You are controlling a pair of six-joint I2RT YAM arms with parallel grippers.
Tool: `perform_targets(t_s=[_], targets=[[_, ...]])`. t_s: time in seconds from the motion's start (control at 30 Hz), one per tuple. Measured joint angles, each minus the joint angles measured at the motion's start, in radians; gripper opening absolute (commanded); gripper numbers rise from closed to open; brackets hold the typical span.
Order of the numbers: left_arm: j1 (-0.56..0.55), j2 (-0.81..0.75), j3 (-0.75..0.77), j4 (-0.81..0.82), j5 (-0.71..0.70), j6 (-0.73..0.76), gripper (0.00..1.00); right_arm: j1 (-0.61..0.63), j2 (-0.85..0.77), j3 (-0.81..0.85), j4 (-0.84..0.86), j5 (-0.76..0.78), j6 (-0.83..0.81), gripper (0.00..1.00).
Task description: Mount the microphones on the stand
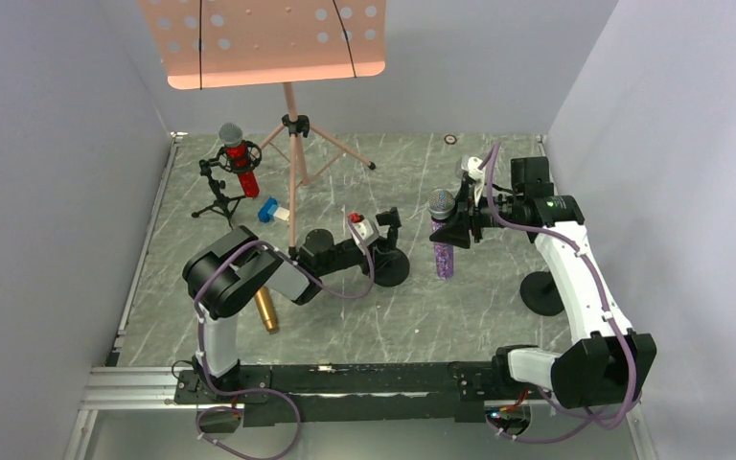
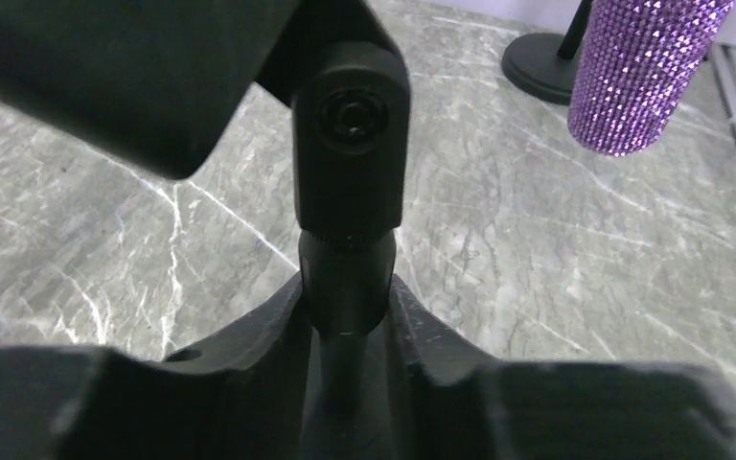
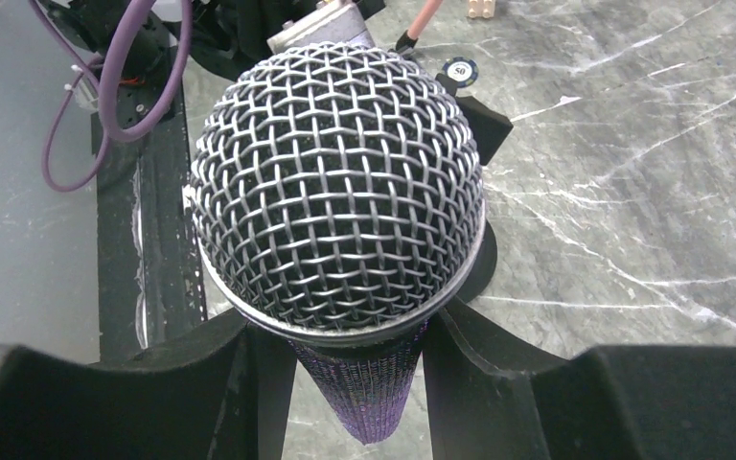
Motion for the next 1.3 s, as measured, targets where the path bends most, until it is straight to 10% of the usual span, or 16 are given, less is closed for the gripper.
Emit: perform_targets(t_s=[0.1, 0.4, 0.67, 0.93, 1.3], targets=[[-0.023, -0.001, -0.007, -0.002, -0.032, 0.018, 0.00, -0.011, -0.002, -0.004, 0.004, -0.005, -0.003, 0.05], [-0.254, -0.180, -0.185, -0.055, -0.554, 0.008, 0.00, -0.035, -0.029, -0.034, 0.034, -0.027, -0.005, 0.05], [-0.502, -0.131, 0.113, -0.488, -1.219, -0.311, 0.01, -0.056, -0.045, -0.064, 0.072, -0.038, 0.015, 0.05], [-0.518, -0.054, 0.222, -0.587, -1.368, -0.439, 0.94, -0.069, -0.085, -0.087, 0.090, -0.045, 0.029, 0.06], [-0.528, -0.097, -0.006, -0.426, -1.236, -0.294, 0.99, -0.109, -0.087, -0.087, 0.096, -0.053, 0.027, 0.06]])
